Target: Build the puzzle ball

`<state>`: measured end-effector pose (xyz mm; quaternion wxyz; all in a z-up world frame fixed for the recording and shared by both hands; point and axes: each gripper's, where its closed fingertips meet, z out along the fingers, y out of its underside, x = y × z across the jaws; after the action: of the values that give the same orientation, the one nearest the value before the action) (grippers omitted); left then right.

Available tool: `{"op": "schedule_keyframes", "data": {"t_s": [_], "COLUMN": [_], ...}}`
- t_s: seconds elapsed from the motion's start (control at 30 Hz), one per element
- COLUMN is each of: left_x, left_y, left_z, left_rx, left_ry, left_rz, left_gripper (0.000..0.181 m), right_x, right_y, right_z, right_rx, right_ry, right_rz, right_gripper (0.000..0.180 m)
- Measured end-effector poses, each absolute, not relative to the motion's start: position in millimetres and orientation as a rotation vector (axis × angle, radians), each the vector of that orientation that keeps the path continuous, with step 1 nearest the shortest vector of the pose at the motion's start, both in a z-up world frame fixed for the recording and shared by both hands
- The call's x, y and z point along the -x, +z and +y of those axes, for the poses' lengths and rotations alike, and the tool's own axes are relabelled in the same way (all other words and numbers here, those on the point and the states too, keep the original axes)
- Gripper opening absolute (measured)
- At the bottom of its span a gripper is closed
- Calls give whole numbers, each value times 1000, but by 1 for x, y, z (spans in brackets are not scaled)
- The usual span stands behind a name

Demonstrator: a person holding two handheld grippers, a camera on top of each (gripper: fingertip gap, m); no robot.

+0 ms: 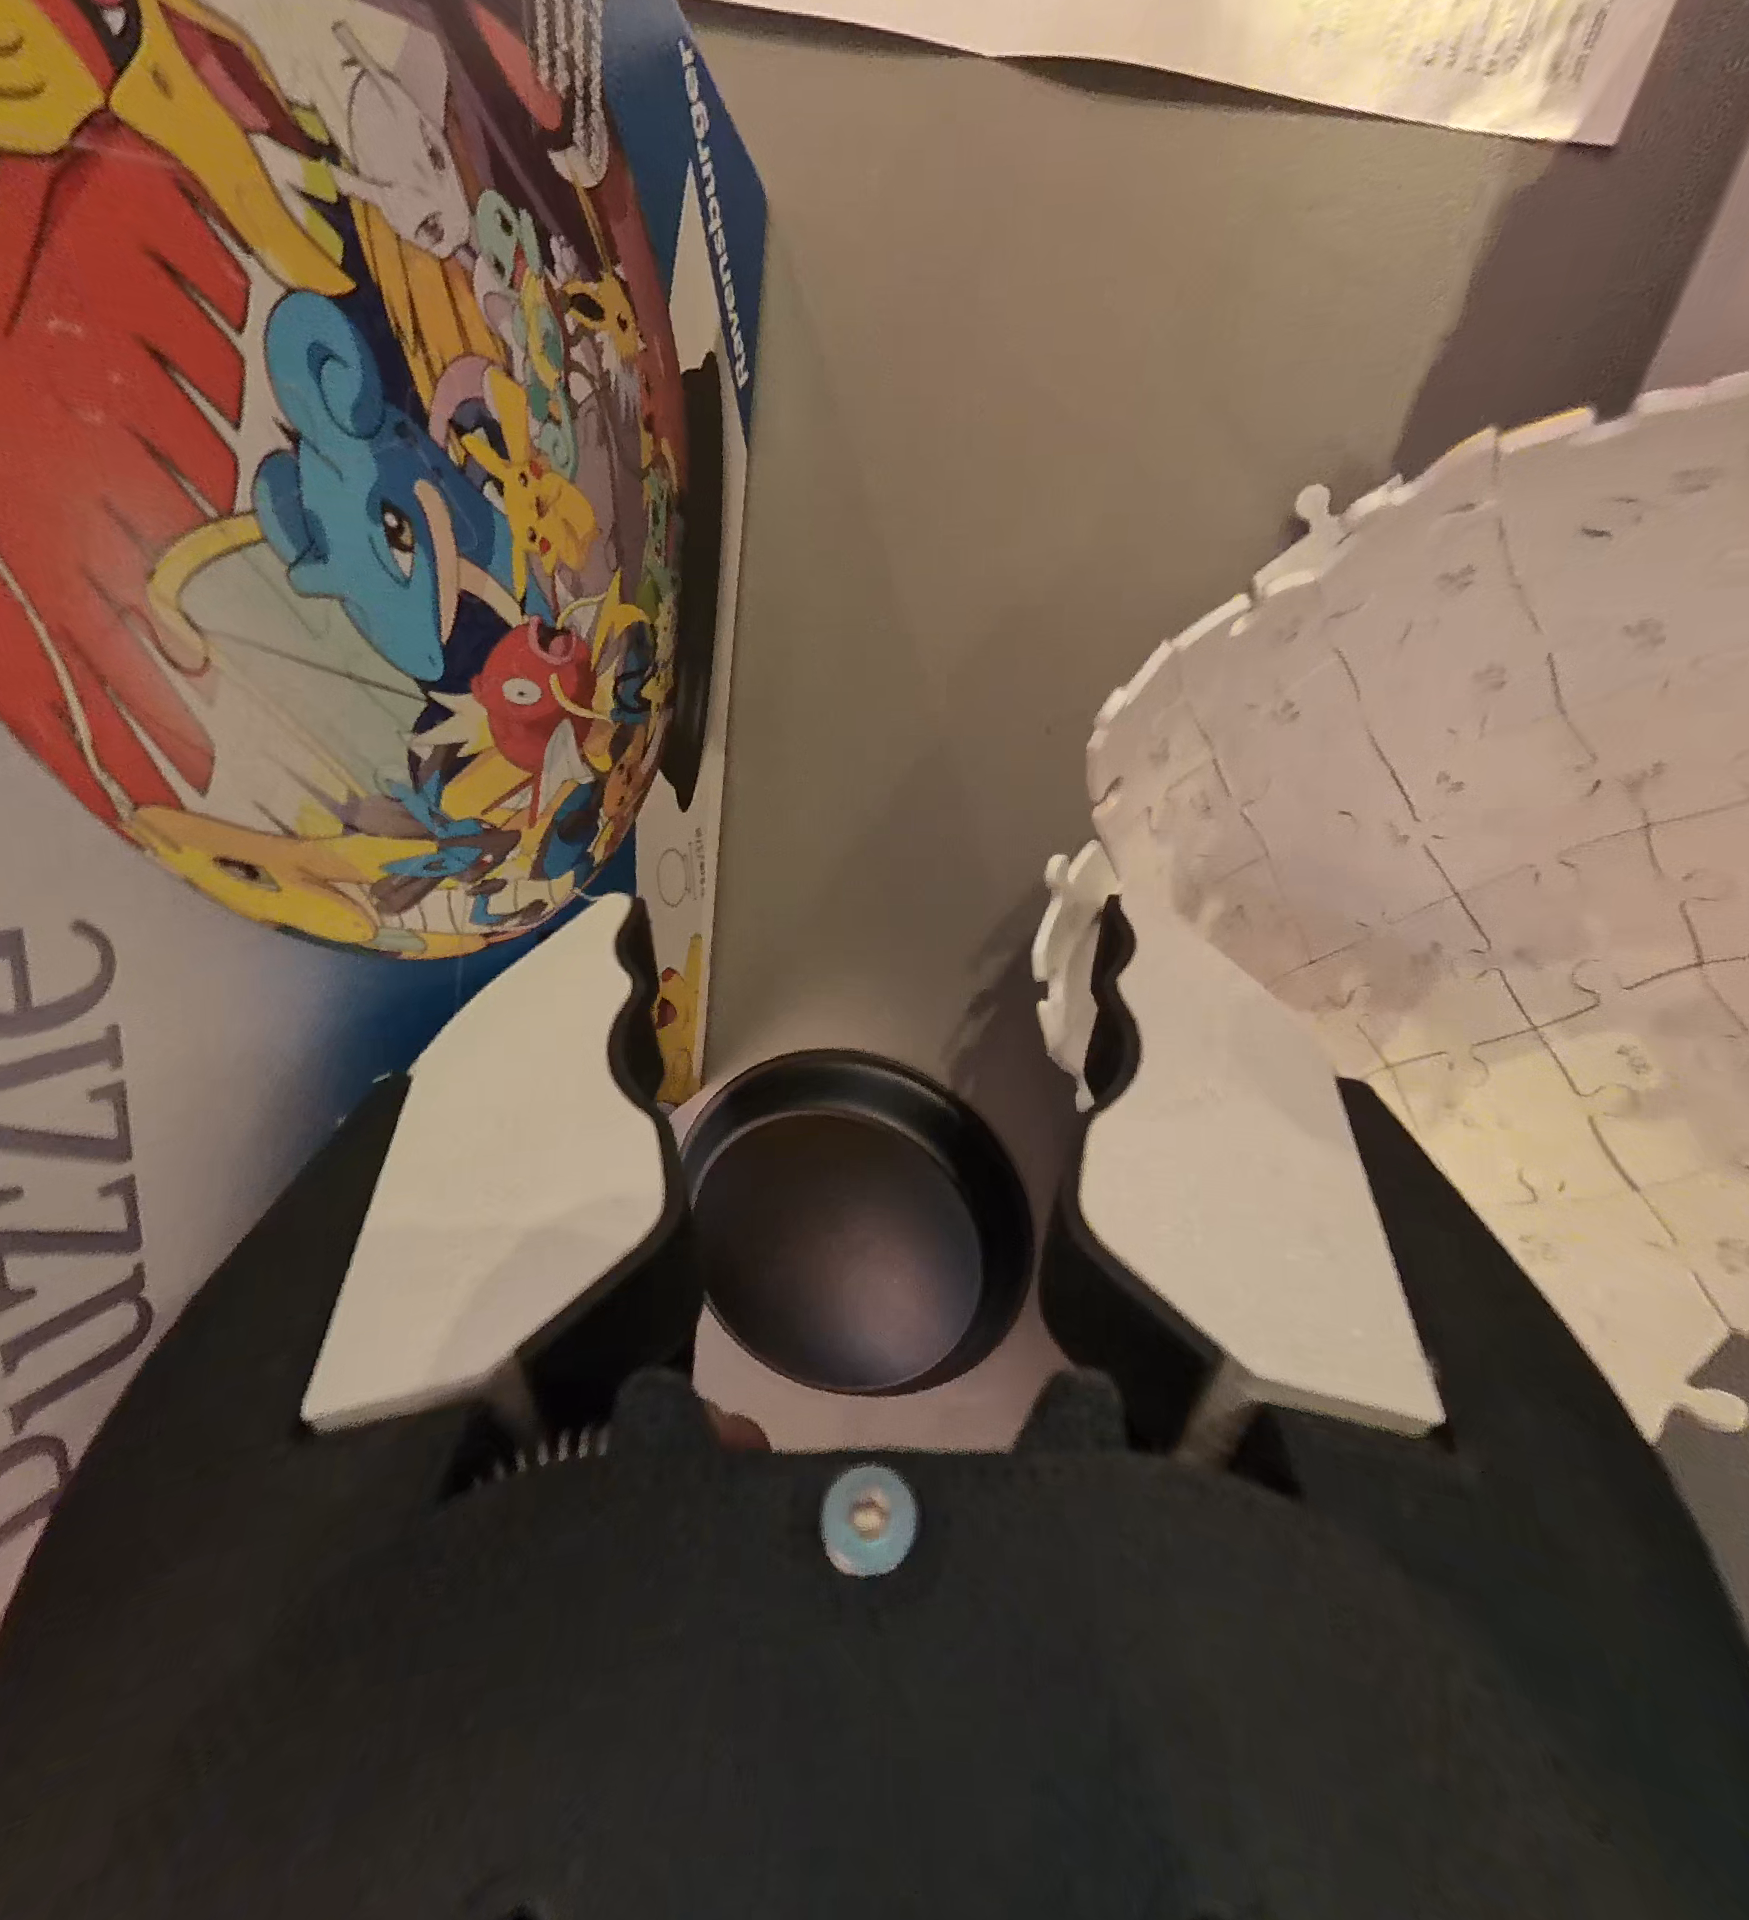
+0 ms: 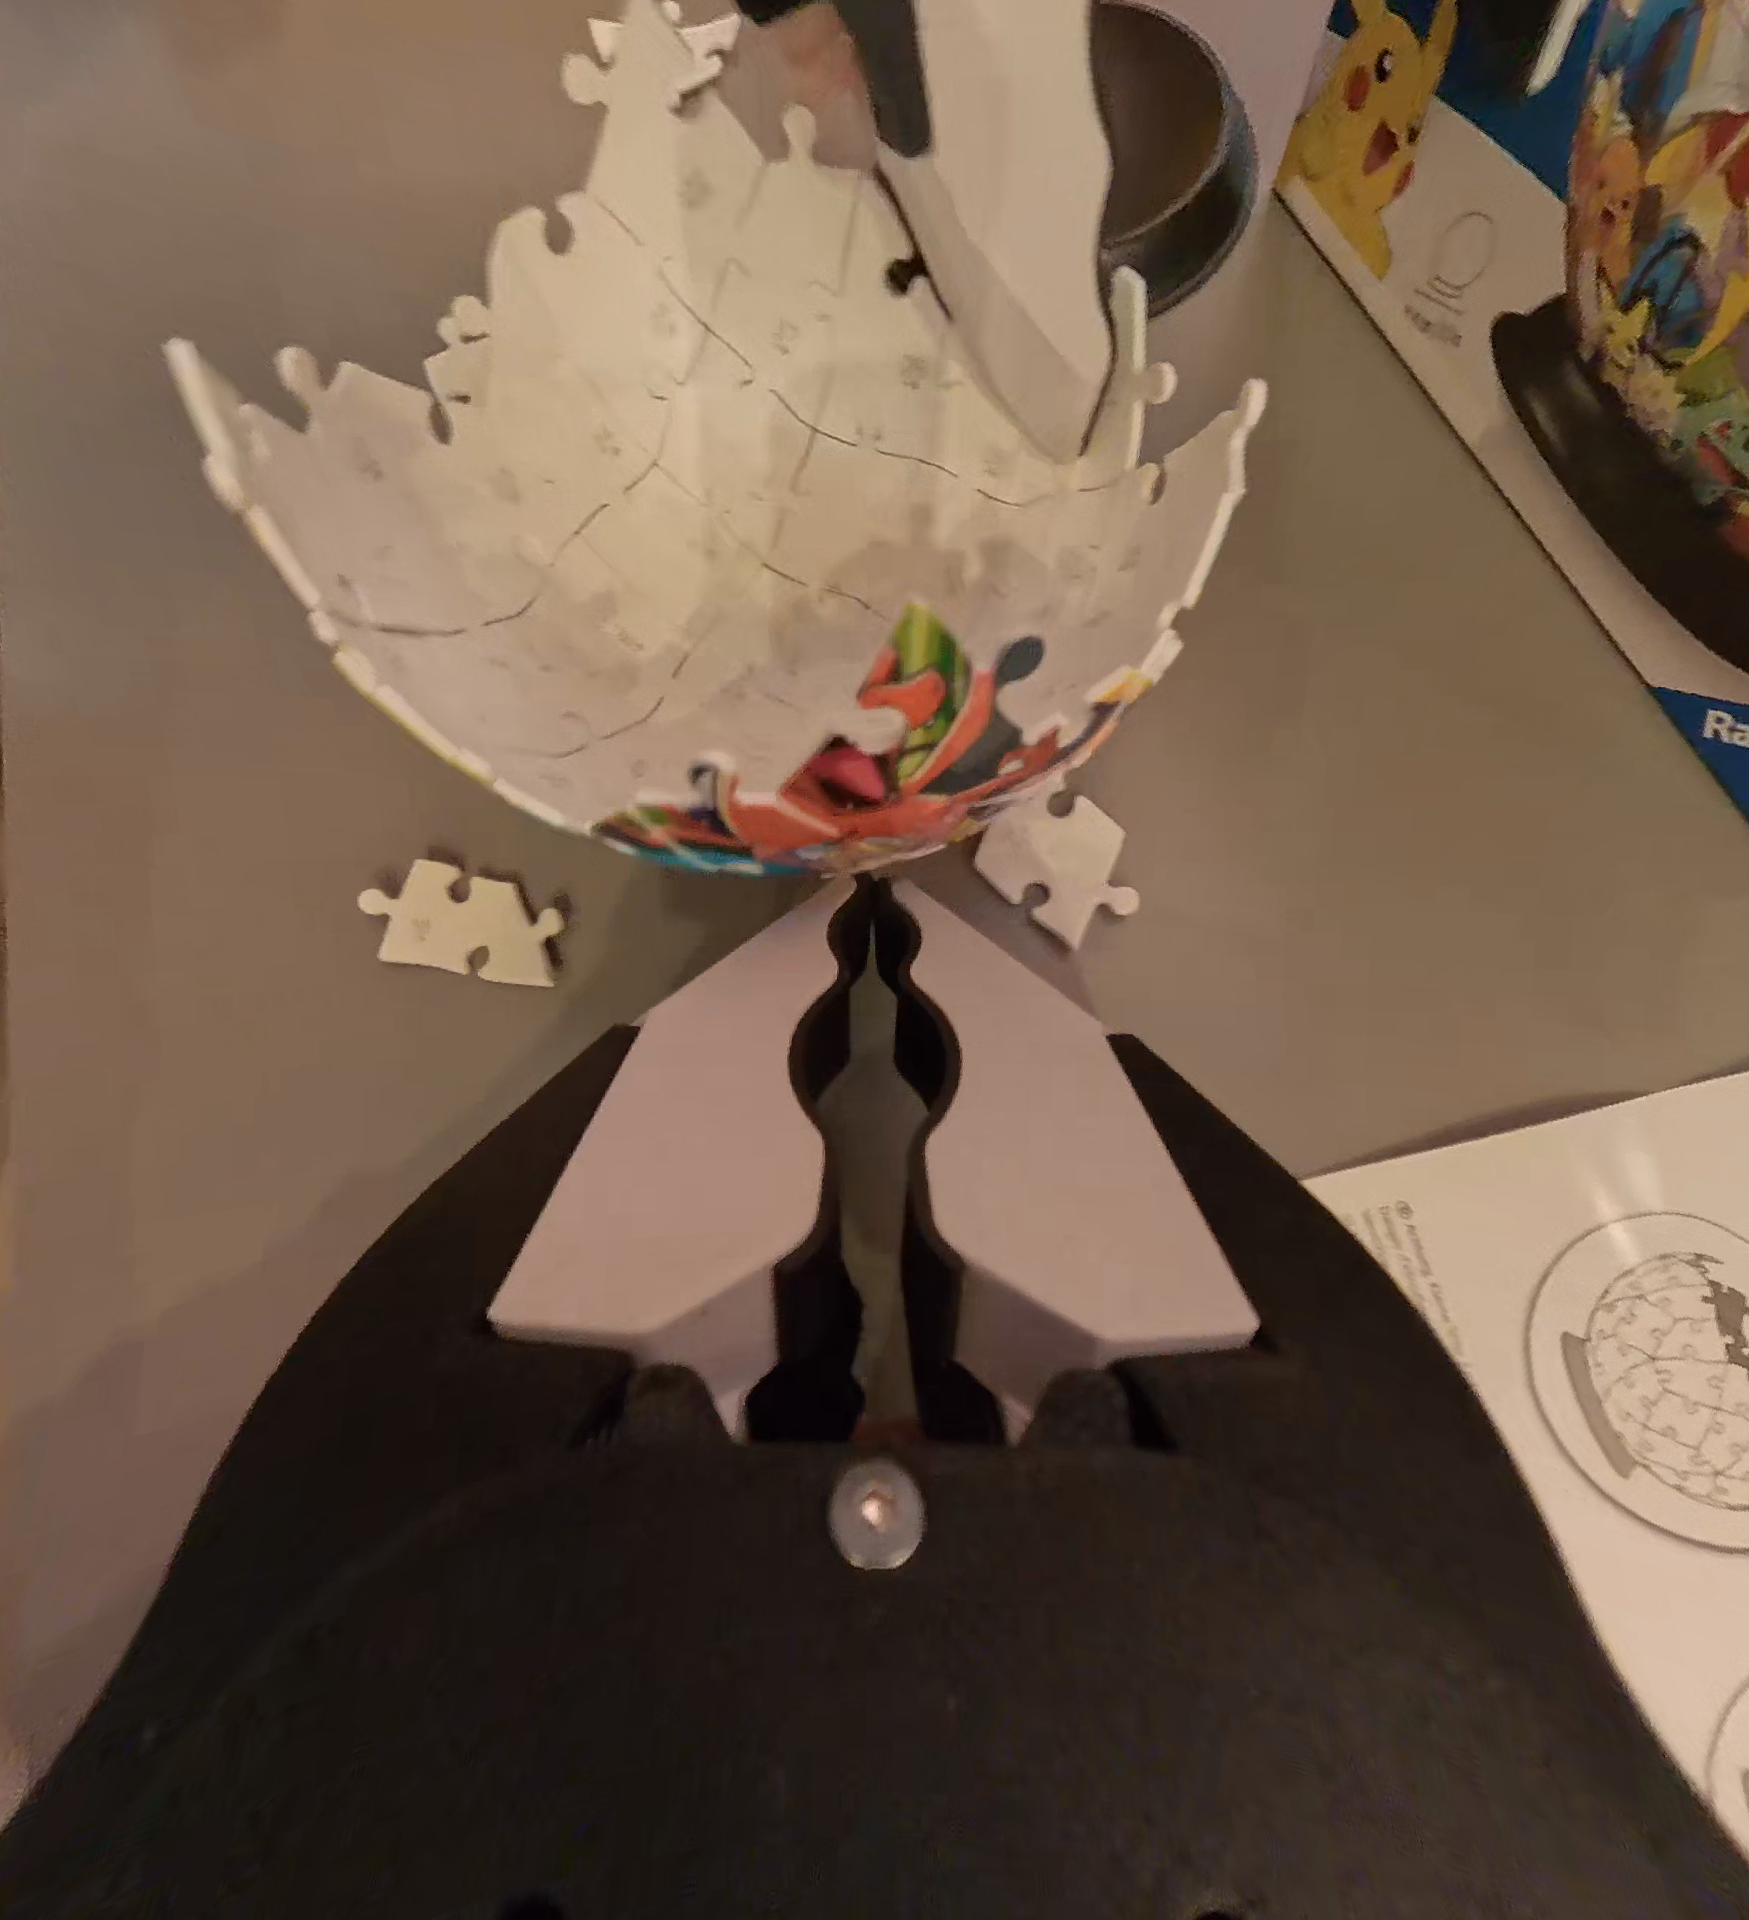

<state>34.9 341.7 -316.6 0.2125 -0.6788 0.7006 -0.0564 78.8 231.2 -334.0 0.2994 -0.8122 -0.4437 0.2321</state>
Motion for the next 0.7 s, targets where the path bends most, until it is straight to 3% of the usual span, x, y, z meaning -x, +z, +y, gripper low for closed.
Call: {"op": "schedule_keyframes", "data": {"t_s": [0.03, 0.27, 0.57, 0.7], "left_x": [-34, -37, -29, -19], "left_y": [-317, -321, -308, -298], "left_z": [342, 338, 332, 330], "left_rx": [1879, 1856, 1860, 1894], "left_ry": [-151, -134, -153, -170], "left_rz": [1955, 2014, 1971, 1883], "left_gripper": [80, 81, 81, 81], "right_x": [-75, -53, -107, -108], "right_y": [-334, -333, -332, -339], "right_z": [228, 203, 244, 260], "right_rx": [2152, 2123, 2195, 2167], "right_ry": [626, 654, 481, 428], "right_rz": [-1187, -1257, -1109, -1181], "right_gripper": [0, 0, 37, 38]}}
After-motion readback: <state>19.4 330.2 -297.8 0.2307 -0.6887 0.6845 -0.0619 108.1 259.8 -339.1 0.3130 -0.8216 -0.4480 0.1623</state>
